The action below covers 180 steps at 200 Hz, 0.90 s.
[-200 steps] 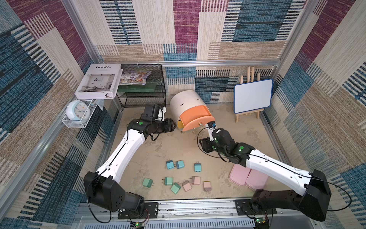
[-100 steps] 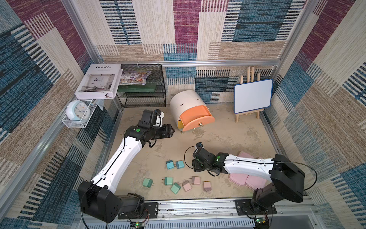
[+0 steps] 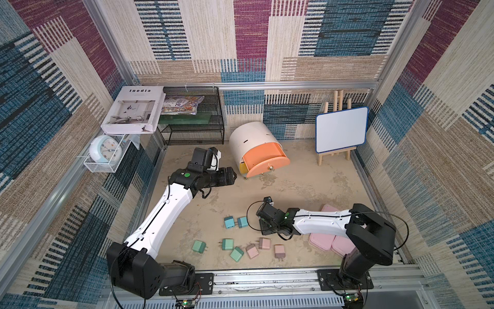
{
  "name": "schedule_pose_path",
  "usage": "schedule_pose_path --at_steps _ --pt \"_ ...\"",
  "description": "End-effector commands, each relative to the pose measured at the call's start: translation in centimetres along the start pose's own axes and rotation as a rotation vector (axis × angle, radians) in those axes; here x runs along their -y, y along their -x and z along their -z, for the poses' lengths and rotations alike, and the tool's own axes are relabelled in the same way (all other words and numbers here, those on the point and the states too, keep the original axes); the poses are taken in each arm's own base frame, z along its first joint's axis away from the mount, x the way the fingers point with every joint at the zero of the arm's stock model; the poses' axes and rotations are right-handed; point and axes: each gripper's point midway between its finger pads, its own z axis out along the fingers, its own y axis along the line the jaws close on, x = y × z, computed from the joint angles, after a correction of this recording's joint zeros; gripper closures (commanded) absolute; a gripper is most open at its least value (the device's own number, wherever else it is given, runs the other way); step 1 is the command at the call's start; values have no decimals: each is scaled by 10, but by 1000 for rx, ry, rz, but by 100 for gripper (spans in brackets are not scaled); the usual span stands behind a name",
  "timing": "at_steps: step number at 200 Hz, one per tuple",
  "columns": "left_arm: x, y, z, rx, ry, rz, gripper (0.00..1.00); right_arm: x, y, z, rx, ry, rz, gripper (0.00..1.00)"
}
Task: Place the plugs into the drawer by color
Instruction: Pick up the plug from the center of the board.
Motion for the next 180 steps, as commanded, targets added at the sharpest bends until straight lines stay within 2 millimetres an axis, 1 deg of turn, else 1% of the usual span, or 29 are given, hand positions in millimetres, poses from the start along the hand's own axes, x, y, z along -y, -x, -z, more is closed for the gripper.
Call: schedule_pose_path --at_steps 1,17,39,59,82,102,114,131,147,163,180 --pt "3 4 2 16 -9 -26 13 5 -7 -4 -28 -24 11 41" --pt "4 6 1 16 -9 -26 13 6 -6 -4 -26 -34 17 44" --pt "3 8 0 12 -2 -18 14 8 -2 2 -10 -41 19 51" --pt "2 11 2 21 15 -24 14 12 3 12 17 -53 18 55" --pt "3 19 7 43 21 -24 14 16 13 30 57 -66 20 58" --pt "7 27 8 50 14 -11 14 24 25 51 113 -83 16 59" --pt "13 31 7 45 -7 -3 15 30 34 68 151 -86 20 60" --pt "20 37 5 39 -35 12 16 45 43 88 181 -85 12 60" --pt "26 47 6 53 -49 15 16 62 55 107 218 -77 -1 61" --pt "31 59 7 70 -57 11 17 78 74 132 284 -53 -19 61" --pt "35 70 4 83 -60 10 18 91 101 160 363 -4 -30 60"
